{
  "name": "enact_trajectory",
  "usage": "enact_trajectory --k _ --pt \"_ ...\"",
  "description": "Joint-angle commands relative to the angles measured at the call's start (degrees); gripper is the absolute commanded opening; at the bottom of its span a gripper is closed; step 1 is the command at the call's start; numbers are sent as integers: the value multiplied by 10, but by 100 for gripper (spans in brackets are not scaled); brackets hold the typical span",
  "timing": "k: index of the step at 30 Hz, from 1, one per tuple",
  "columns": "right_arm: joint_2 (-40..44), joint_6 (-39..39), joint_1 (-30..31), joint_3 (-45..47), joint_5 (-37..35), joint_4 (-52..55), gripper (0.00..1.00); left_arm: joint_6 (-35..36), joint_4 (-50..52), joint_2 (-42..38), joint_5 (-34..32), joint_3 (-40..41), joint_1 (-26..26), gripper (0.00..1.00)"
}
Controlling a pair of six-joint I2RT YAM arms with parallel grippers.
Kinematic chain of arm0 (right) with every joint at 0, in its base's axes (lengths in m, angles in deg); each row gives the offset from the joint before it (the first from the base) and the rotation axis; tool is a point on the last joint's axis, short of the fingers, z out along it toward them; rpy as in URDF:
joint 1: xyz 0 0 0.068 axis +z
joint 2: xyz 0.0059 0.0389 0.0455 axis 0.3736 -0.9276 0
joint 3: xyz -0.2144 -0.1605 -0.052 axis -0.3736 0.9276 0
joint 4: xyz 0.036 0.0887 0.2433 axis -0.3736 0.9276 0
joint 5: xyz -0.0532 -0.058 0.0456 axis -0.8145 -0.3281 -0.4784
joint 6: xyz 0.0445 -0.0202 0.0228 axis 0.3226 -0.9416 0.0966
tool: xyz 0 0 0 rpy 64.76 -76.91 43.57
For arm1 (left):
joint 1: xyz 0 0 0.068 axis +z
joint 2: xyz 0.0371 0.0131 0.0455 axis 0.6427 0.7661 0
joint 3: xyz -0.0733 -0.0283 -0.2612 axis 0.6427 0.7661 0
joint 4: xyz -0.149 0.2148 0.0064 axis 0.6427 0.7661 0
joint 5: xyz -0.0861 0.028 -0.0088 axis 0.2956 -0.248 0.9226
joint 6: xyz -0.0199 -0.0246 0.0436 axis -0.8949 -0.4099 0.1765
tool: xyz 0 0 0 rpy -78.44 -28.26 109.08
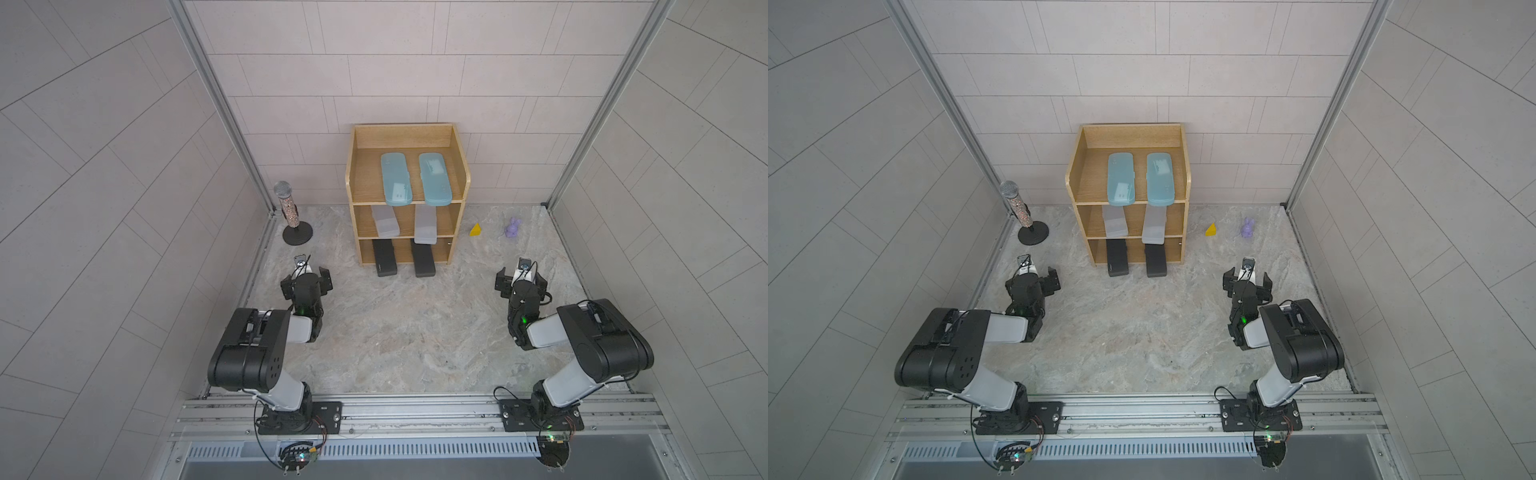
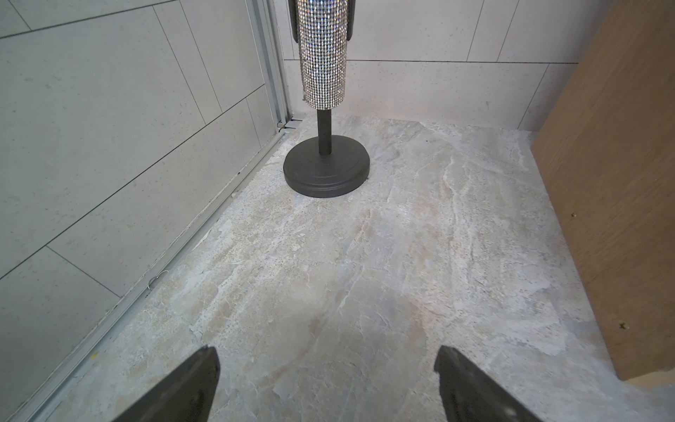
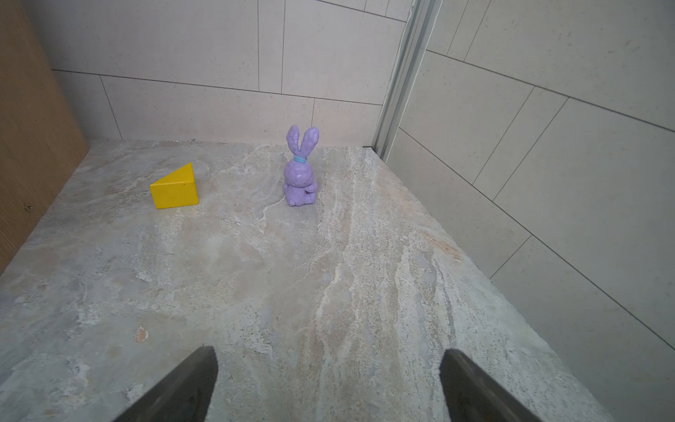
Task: Place the pencil cases on the shelf according to color
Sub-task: Reset both arms
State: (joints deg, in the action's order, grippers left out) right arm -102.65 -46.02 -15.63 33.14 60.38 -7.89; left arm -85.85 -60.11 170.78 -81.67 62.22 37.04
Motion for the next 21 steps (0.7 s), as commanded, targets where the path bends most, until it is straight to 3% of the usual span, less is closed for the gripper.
enact_trajectory --k 1,9,21 --pt "3 -3 -2 -4 -2 6 100 3 1 2 0 -6 0 100" --pt "3 -2 -2 -4 -2 7 100 30 23 6 64 -20 0 100" --pt "2 -2 -2 -4 -2 8 100 27 32 10 63 -27 2 100"
